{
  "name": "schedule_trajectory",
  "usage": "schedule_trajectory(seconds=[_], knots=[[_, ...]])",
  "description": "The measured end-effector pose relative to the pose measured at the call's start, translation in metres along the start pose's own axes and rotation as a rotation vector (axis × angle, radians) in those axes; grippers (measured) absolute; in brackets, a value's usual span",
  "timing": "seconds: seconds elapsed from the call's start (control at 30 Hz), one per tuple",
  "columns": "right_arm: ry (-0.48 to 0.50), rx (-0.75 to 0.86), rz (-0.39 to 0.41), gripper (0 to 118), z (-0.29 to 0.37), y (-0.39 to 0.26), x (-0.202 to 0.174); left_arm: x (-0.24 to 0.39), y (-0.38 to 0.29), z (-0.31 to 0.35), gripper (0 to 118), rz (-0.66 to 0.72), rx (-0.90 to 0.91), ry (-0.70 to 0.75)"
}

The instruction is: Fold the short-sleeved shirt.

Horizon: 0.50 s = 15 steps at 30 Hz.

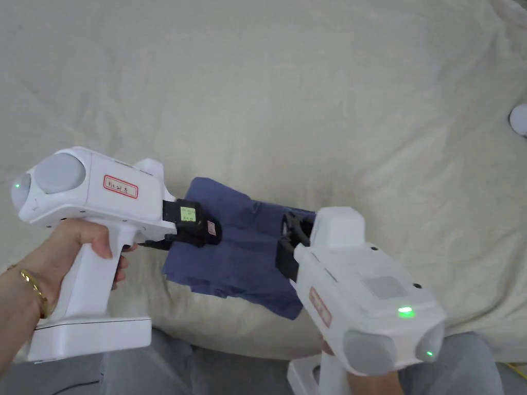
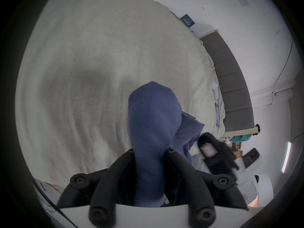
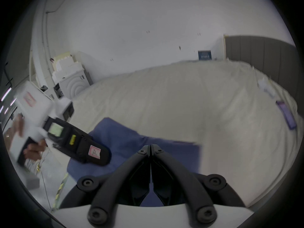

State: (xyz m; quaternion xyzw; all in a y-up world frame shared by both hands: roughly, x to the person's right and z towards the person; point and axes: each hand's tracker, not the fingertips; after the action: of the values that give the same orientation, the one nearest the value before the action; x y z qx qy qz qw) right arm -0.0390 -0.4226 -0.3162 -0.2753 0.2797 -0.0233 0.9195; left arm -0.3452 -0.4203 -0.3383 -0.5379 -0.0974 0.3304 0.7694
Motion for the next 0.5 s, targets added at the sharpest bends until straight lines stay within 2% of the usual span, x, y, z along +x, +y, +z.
schedule_trajectory(seconds=[0.2, 0.27, 0.4, 0.5], knots=[[-0.032, 0.067, 0.020, 0, 0.075, 0.043, 0.042, -0.031, 0.009, 0.058, 18, -0.001, 0.037, 0.143], [-0.085, 0.095, 0.034, 0, 0.092, 0.053, 0.053, -0.048, 0.015, 0.086, 18, 0.007, 0.060, 0.226], [-0.156, 0.154, -0.024, 0, 0.112, 0.066, 0.067, -0.087, 0.030, 0.135, 18, 0.027, 0.143, 0.425], [-0.219, 0.173, -0.013, 0, 0.114, 0.069, 0.068, -0.119, 0.043, 0.166, 18, 0.080, 0.192, 0.568]])
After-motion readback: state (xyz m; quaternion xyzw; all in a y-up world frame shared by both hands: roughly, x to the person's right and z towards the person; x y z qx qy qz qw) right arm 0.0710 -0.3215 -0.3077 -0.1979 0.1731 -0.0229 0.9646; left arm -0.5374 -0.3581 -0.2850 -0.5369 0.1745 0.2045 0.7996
